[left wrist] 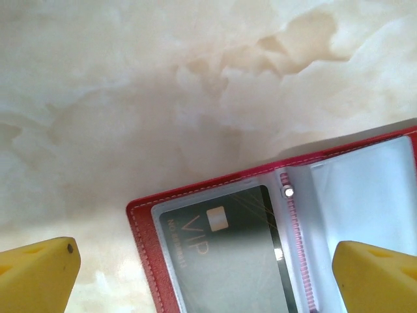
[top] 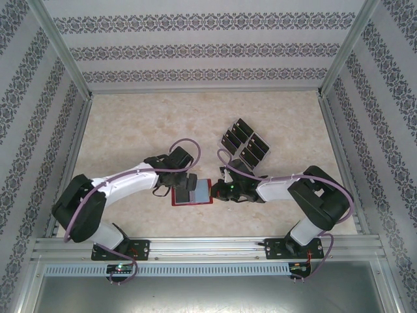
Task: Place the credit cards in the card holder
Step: Insert the credit card into the card slot, then flip over the card slot in the card holder.
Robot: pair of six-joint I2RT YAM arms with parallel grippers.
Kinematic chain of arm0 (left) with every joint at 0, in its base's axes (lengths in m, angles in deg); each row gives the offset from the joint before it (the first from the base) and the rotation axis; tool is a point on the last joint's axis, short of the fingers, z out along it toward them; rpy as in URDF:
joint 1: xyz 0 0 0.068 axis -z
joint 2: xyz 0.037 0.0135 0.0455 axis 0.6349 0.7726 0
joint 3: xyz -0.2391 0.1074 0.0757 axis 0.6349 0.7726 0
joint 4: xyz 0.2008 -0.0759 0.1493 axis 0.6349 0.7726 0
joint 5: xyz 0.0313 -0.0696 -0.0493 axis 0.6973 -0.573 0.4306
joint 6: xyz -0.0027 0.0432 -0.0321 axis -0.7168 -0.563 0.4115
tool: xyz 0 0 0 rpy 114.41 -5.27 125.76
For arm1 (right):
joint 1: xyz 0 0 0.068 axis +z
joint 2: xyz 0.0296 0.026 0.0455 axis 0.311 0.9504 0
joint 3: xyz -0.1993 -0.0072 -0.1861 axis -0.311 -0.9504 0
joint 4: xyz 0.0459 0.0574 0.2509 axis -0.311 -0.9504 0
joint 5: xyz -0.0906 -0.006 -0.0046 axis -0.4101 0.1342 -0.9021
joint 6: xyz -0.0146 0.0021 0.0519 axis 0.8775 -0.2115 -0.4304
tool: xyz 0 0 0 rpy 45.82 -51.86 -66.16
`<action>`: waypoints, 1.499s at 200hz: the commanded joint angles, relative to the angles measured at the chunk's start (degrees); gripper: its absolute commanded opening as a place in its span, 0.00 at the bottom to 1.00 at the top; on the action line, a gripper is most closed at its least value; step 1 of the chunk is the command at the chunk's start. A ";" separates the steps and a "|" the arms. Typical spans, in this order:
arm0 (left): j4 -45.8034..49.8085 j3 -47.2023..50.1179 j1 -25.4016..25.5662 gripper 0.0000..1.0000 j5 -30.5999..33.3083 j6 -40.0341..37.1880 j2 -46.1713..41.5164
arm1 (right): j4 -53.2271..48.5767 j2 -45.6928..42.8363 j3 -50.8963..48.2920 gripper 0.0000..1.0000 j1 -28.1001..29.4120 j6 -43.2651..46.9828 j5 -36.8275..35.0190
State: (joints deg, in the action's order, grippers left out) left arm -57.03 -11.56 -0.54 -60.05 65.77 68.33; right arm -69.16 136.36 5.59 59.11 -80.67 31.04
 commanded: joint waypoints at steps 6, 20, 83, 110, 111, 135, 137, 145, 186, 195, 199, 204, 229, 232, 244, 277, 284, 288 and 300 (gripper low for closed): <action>2.52 1.25 -1.23 1.00 2.92 2.49 -3.07 | -6.81 -4.21 2.10 0.11 -0.29 2.31 -2.11; 2.48 3.73 -2.14 1.00 3.07 3.38 -4.53 | -9.41 -5.75 3.07 0.21 -0.14 3.10 -2.61; -0.66 10.58 -4.07 1.00 2.05 4.66 -5.78 | -14.54 -5.92 7.11 0.43 1.11 4.56 -4.06; -1.57 11.53 -4.06 1.00 2.01 5.01 -4.53 | -14.38 -3.60 8.70 0.47 1.84 4.40 -4.34; -1.62 11.58 -4.06 1.00 2.01 5.02 -4.51 | -14.42 -3.53 8.78 0.47 1.87 4.39 -4.38; -2.85 12.82 -4.11 1.00 1.70 5.35 -4.08 | -14.13 -1.21 10.24 0.47 2.52 4.33 -4.46; -2.94 12.85 -4.08 1.00 1.66 5.38 -4.07 | -14.11 -0.94 10.39 0.47 2.60 4.31 -4.43; -3.24 13.23 -4.07 1.00 1.48 5.47 -4.05 | -14.10 -0.26 10.93 0.47 2.80 4.30 -4.33; -4.72 14.59 -4.06 1.00 0.82 5.86 -3.95 | -13.25 3.08 12.36 0.48 3.27 4.05 -4.09; -4.99 14.87 -4.07 1.00 0.62 5.95 -3.84 | -13.16 3.62 12.62 0.48 3.40 4.04 -4.08; -5.12 14.90 -4.06 1.00 0.60 6.00 -3.81 | -13.14 3.90 12.70 0.48 3.47 4.04 -4.07; -5.18 15.04 -4.03 1.00 0.60 5.97 -3.73 | -13.01 4.25 12.85 0.48 3.52 4.00 -4.07; -5.61 15.25 -4.06 1.00 0.49 5.94 -3.56 | -12.46 5.22 13.40 0.48 3.92 3.64 -3.96; -5.63 15.29 -4.11 1.00 0.43 5.95 -3.60 | -12.44 5.36 13.49 0.48 4.00 3.60 -3.90; -5.76 15.33 -4.02 1.00 0.34 6.00 -3.48 | -12.27 5.72 13.84 0.48 4.25 3.59 -3.89; -6.24 15.57 -4.07 1.00 -0.08 6.13 -3.34 | -12.32 6.30 14.65 0.48 4.80 3.36 -3.80; -6.25 15.63 -4.07 1.00 -0.18 6.13 -3.49 | -12.15 6.21 14.61 0.47 4.89 3.22 -3.81; -6.26 15.64 -4.07 1.00 -0.19 6.16 -3.54 | -12.13 6.13 14.65 0.48 4.89 3.24 -3.82; -6.18 15.65 -4.07 1.00 -0.26 6.11 -3.64 | -12.28 5.71 14.61 0.48 5.10 3.00 -3.63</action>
State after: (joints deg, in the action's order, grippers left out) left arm -62.91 2.10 -3.93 -59.63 71.54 63.52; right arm -81.95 141.25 19.18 63.02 -76.95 27.41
